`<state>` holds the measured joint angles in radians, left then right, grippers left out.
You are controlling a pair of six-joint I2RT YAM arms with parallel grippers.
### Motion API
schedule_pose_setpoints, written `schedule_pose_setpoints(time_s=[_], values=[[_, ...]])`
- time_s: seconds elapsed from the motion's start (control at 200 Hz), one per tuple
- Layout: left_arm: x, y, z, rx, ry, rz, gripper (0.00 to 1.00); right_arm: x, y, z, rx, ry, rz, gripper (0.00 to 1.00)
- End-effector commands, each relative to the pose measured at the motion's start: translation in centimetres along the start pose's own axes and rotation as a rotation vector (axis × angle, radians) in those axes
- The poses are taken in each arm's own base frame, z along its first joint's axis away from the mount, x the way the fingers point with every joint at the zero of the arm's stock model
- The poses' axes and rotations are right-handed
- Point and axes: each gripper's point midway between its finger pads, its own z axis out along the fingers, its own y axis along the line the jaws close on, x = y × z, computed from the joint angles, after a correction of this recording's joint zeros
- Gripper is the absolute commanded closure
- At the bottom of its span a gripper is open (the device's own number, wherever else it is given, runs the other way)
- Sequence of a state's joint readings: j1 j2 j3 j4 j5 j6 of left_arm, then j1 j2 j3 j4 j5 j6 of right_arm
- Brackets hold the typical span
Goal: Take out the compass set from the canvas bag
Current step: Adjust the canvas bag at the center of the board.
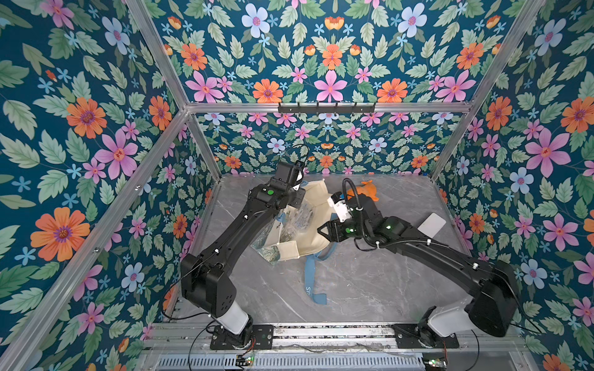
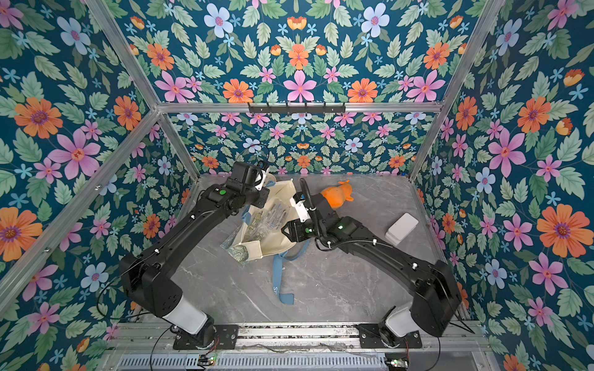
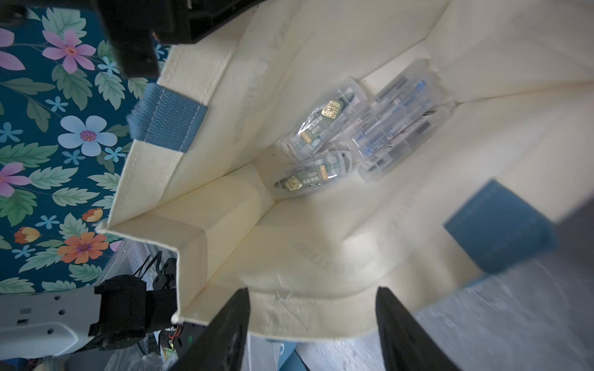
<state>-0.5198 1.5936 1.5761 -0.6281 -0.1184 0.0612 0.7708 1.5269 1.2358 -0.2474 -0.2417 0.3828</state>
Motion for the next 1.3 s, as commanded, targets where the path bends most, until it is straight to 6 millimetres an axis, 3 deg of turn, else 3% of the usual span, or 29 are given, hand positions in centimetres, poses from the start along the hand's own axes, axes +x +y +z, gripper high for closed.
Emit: schedule_pose_setpoints(time_s=[0.0, 0.125, 0.23, 0.3, 0.59, 0.87, 1.295], values=[[-1.9, -0.5, -1.0, 0.037, -0.087, -0.011, 1.0, 0.8, -0.7, 3.9, -0.01, 0.005, 0.026, 0.43], [-1.8, -1.1, -1.8, 0.063, -0.116, -0.016, 1.0, 7.3, -6.1, 9.0, 0.116, 0.145, 0.072, 0.48], [-1.7, -1.5, -2.2, 0.079, -0.124, -0.031, 1.0, 11.0, -9.3, 10.4, 0.177, 0.221, 0.13, 0.51], [-1.6, -1.9, -2.4, 0.09, -0.13, -0.038, 1.0, 11.7, -9.8, 10.5, 0.173, 0.227, 0.16, 0.51], [0.2, -2.2, -1.9, 0.078, -0.144, -0.06, 1.0, 11.7, -10.6, 10.6, 0.126, 0.243, 0.249, 0.51], [1.2, -2.9, -1.1, 0.108, -0.163, -0.088, 1.0, 9.3, -8.8, 9.9, 0.047, 0.192, 0.305, 0.5], [1.5, -3.6, -2.3, 0.161, -0.183, -0.094, 1.0, 5.1, -6.8, 9.3, -0.035, 0.035, 0.455, 0.48]])
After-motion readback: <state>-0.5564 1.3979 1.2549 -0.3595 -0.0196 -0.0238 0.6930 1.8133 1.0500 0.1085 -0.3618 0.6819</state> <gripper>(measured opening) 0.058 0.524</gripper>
